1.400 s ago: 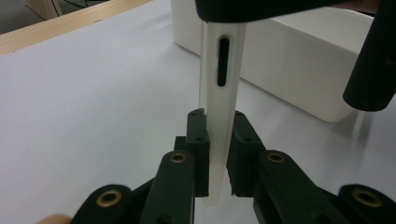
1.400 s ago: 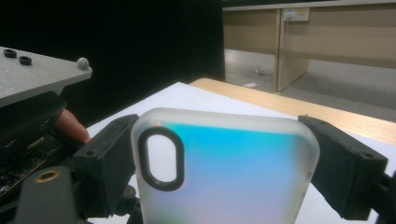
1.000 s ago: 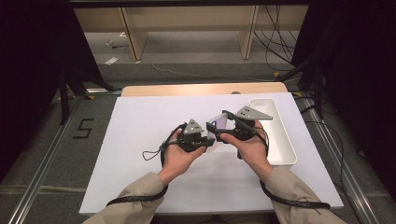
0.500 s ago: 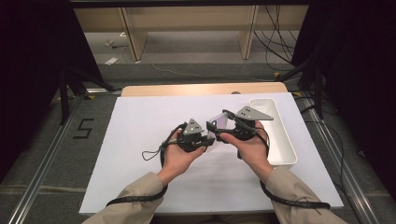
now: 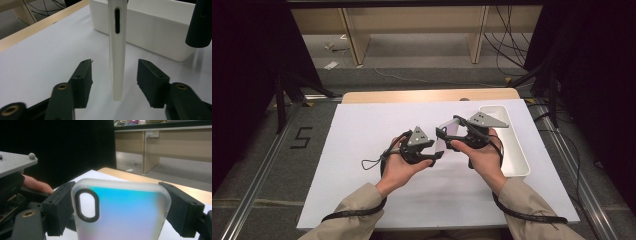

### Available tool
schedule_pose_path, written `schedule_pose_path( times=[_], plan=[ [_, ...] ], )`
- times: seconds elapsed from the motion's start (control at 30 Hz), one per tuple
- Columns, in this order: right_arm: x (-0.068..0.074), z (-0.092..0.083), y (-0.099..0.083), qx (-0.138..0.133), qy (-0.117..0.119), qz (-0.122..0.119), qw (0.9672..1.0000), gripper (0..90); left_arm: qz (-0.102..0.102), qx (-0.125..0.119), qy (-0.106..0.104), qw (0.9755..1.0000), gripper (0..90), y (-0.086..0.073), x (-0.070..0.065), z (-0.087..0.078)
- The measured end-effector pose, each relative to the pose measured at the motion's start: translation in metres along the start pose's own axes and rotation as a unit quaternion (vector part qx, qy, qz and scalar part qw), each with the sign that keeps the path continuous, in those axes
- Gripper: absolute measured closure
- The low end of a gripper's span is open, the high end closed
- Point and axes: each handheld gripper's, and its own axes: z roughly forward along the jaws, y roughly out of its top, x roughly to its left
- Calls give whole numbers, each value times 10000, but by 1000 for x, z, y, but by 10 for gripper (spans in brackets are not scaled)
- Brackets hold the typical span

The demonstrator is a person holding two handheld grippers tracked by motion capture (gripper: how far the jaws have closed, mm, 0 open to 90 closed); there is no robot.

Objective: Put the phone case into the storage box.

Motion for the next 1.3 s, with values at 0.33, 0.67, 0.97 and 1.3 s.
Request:
schedule_pose_path(
  times=[0.33, 0.67, 0.97, 1.3],
  plan=[
    [-3, -2, 2, -9, -63, -6, 10000, 183, 176, 90, 58, 9998, 100, -1, 1, -9],
    [-5, -3, 3, 6, -120, -34, 9999, 184, 218, 97, 128, 9996, 0, -10, 8, -20],
    [-9, -6, 6, -19, -220, -53, 9997, 184, 198, 65, 192, 9996, 0, -18, 14, -31],
    [-13, -10, 10, -56, -329, -61, 9994, 184, 160, 38, 211, 9996, 0, -26, 17, -39]
  ],
)
